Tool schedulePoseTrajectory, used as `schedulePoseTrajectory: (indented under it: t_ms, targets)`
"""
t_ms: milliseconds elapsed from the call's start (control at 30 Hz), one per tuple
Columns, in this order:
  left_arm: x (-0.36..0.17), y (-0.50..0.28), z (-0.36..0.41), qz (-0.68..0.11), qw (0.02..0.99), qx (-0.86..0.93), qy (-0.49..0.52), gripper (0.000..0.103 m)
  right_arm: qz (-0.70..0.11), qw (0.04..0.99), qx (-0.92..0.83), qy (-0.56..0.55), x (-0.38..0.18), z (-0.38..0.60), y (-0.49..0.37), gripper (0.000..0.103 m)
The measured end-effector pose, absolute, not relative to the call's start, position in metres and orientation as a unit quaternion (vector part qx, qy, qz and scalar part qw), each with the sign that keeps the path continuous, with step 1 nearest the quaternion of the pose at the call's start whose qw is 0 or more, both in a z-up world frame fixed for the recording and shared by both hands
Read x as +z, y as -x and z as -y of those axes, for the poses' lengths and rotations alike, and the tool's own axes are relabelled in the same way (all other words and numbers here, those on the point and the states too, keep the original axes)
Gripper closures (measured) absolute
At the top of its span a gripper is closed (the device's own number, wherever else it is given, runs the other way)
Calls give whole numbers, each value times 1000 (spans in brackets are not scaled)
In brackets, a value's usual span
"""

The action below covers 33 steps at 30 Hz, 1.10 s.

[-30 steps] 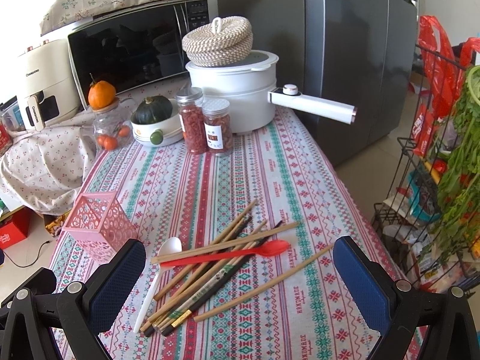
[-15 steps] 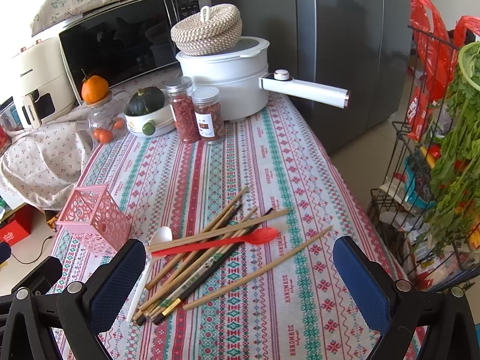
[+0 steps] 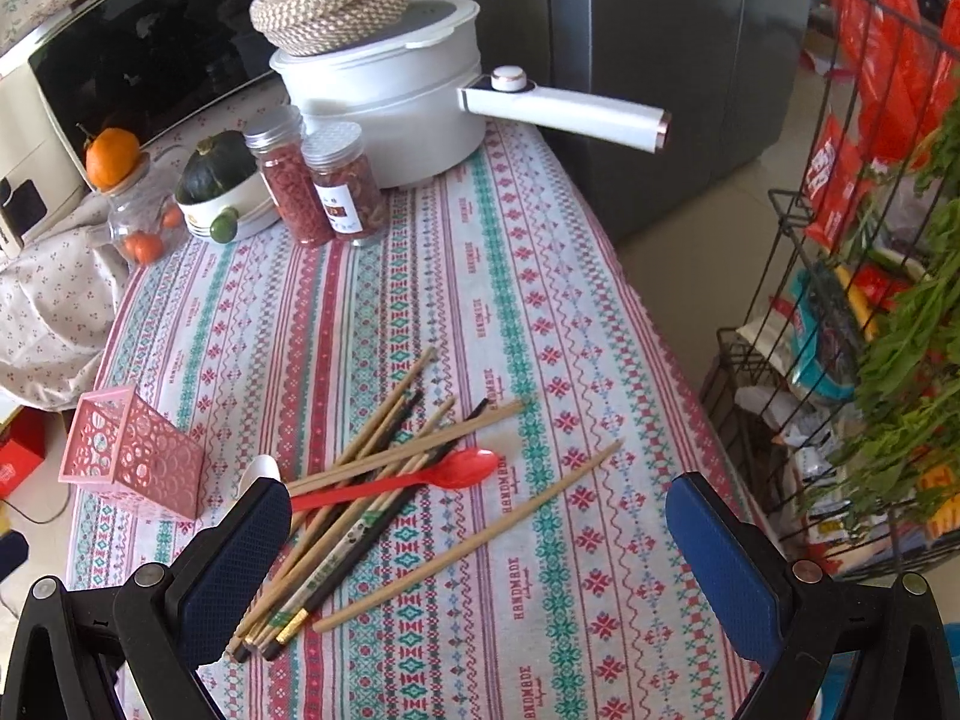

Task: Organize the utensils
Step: 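Lower the left tool onto the chopstick pile and grasp wooden chopsticks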

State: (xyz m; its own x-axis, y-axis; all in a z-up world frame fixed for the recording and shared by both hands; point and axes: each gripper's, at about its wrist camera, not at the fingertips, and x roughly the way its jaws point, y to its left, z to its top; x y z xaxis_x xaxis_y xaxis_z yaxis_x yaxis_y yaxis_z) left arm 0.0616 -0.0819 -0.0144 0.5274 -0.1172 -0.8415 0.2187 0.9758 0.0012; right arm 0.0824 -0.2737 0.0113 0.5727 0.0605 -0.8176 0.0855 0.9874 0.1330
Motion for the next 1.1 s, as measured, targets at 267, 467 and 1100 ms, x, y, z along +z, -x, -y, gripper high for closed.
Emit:
schedulePoseTrajectory:
  t_ms: [267, 467, 1100]
  targets:
    - [-33, -126, 112, -520, 842, -121, -73, 16, -511, 850, 4, -128, -33, 310, -100, 18]
    - [-83, -191, 149, -562, 811, -143, -80, 64, -527, 836, 11, -151, -52, 325, -115, 34]
    - [-163, -251, 178, -642, 737, -168, -129, 94, -542, 833, 9, -115, -73, 325, -141, 34]
